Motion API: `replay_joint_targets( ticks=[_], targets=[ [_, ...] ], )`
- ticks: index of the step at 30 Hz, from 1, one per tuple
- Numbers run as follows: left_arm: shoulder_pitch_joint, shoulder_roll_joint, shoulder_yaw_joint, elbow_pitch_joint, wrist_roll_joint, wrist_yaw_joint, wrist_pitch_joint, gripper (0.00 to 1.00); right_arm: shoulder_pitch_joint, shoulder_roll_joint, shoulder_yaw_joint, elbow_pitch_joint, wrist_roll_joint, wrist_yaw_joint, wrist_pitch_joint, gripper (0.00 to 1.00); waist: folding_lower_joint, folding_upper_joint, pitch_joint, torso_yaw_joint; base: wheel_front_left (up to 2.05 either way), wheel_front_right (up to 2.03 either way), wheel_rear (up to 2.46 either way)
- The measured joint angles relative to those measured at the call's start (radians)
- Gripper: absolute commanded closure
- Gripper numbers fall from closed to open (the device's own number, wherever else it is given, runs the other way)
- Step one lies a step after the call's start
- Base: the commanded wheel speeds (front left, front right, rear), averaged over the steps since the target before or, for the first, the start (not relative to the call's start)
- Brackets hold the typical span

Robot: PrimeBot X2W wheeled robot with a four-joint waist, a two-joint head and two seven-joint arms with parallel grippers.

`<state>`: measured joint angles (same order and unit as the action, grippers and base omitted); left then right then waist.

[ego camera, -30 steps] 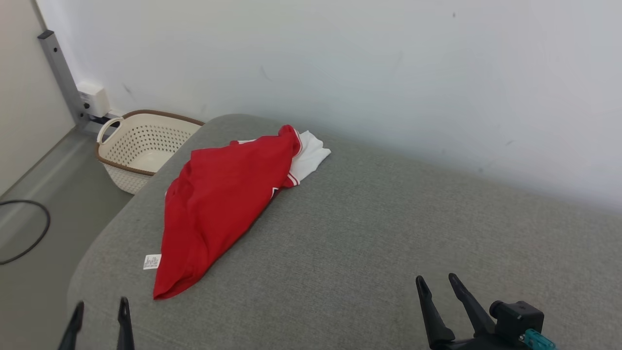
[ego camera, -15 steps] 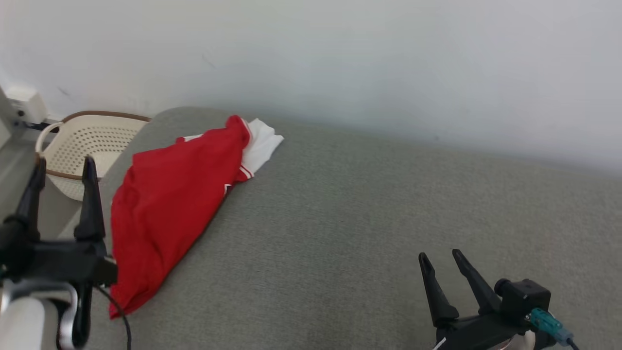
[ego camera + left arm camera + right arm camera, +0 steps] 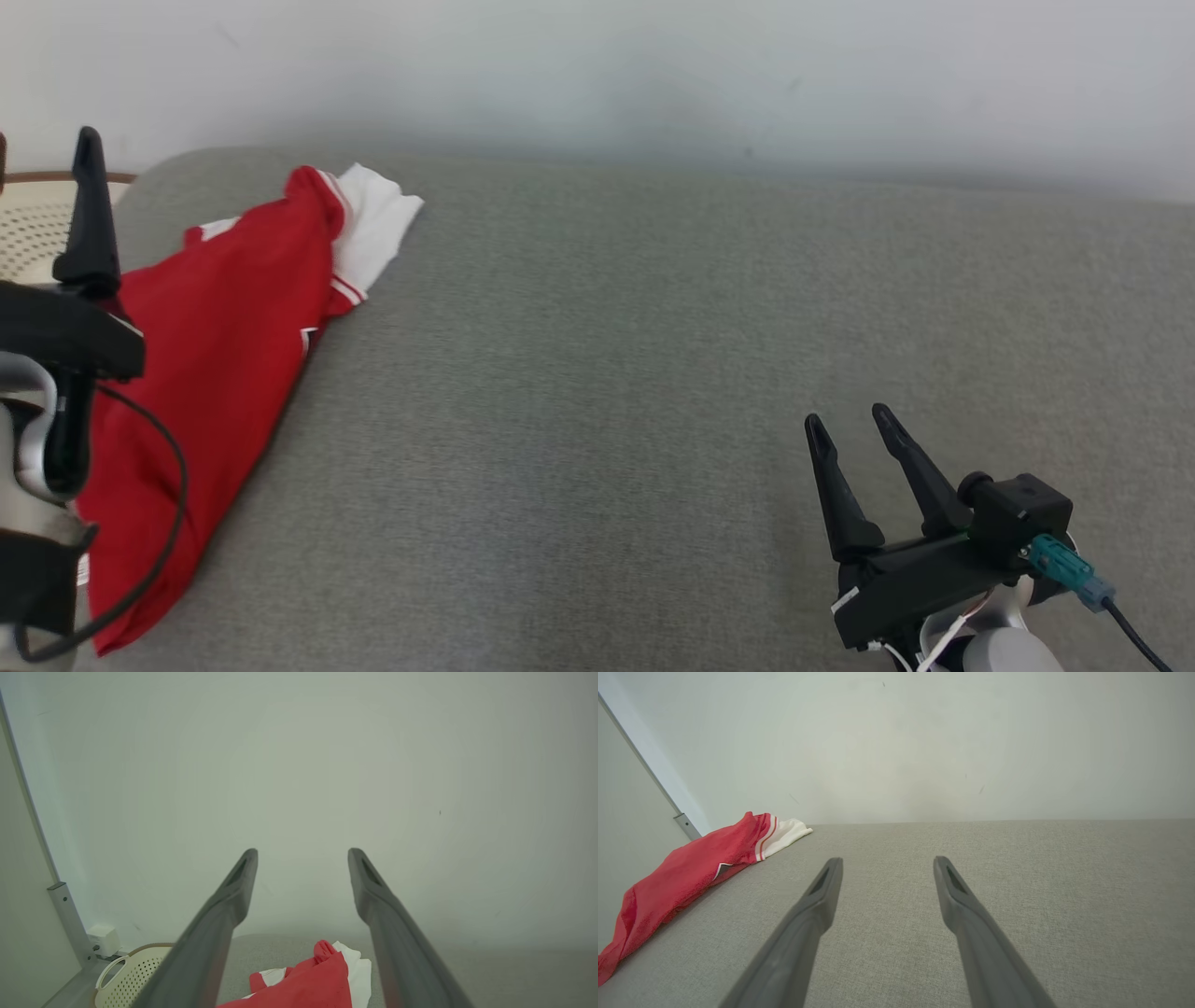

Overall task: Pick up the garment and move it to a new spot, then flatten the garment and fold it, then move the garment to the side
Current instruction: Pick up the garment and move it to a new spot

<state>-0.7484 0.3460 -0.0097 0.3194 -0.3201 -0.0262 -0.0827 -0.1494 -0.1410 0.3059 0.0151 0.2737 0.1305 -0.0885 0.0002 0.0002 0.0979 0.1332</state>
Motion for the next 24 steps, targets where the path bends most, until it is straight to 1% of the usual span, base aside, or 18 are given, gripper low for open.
replay_joint_targets(
  ticks=[2,9,18,24],
  targets=[
    [-0.034,0.005,0.006,0.050,-0.016,-0.008,0.009,0.00,-0.011,0.000,0.003,0.002,0.001,0.000,-0.004,0.00,0.0000,0.0000,0.018,-0.021,0.00,0.00,0.00],
    [-0.125,0.057,0.014,0.254,-0.033,-0.035,0.049,0.00,-0.047,-0.001,0.013,0.015,0.003,0.000,-0.024,0.00,0.0000,0.0000,0.077,-0.092,0.00,0.00,0.00],
    [-0.186,0.090,-0.009,0.486,-0.052,-0.062,0.107,0.00,-0.069,-0.007,0.017,0.023,0.005,0.000,-0.032,0.00,0.0000,0.0000,0.135,-0.162,0.00,0.00,0.00],
    [-0.209,0.098,-0.037,0.617,-0.058,-0.080,0.154,0.00,-0.084,-0.009,0.019,0.023,0.006,0.000,-0.032,0.00,-0.0001,-0.0001,0.163,-0.192,0.00,0.00,0.00]
  ],
)
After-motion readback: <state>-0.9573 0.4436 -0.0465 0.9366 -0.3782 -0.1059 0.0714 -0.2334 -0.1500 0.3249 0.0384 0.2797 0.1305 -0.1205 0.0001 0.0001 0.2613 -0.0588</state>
